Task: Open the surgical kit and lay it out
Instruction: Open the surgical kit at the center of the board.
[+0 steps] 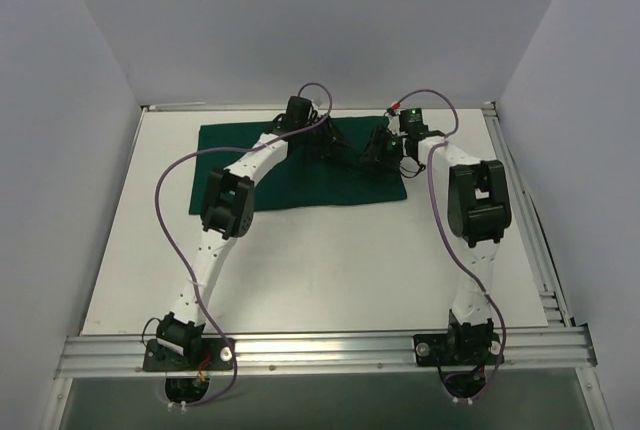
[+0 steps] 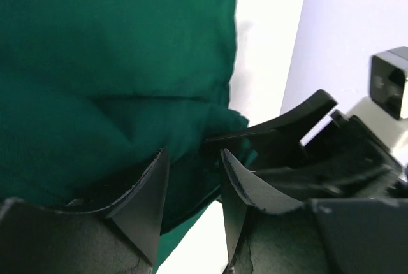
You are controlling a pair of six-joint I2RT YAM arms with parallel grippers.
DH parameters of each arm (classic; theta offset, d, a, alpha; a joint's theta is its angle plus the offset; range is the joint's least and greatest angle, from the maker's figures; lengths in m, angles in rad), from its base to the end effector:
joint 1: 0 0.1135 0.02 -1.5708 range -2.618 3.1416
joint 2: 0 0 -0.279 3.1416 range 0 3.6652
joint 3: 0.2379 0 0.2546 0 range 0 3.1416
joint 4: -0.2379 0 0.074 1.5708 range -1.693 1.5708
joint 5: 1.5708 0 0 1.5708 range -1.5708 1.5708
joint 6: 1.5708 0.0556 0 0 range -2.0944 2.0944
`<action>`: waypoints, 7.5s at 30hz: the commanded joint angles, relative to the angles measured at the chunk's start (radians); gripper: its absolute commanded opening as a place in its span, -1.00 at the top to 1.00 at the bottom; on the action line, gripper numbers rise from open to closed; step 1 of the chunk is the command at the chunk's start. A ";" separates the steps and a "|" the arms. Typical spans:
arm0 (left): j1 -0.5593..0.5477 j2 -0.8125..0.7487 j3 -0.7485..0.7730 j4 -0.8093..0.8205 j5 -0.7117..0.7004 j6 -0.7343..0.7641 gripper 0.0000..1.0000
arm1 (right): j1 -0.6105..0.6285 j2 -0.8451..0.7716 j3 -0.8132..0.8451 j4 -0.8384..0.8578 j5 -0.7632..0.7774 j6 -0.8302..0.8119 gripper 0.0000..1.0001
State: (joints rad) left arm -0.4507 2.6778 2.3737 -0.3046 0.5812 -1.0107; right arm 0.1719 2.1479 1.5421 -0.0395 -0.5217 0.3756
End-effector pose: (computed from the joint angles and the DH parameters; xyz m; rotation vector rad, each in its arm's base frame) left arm 0.5470 -0.2986 0.1526 -0.3065 2.4359 -1.3853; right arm 0.4952 0.1141 0.1822 -0.0689 2.2551 0.8763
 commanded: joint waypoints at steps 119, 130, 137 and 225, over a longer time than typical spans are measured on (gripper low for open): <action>0.185 -0.479 -0.387 -0.116 0.020 0.208 -0.06 | -0.071 -0.091 -0.016 0.069 -0.184 0.582 1.00; 0.311 -0.576 -0.571 -0.290 -0.067 0.152 -0.22 | -0.043 -0.175 -0.033 0.007 -0.221 0.588 1.00; 0.351 -0.533 -0.626 -0.172 -0.050 0.058 -0.38 | -0.009 -0.194 -0.060 0.009 -0.235 0.585 1.00; 0.403 -0.345 -0.510 -0.110 -0.141 -0.033 0.24 | -0.095 -0.407 -0.254 -0.217 -0.255 0.405 1.00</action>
State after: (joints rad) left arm -0.0727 2.3421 1.7851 -0.3000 0.4618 -1.1561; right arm 0.0738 1.8023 1.2491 -0.2279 -0.7494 0.7731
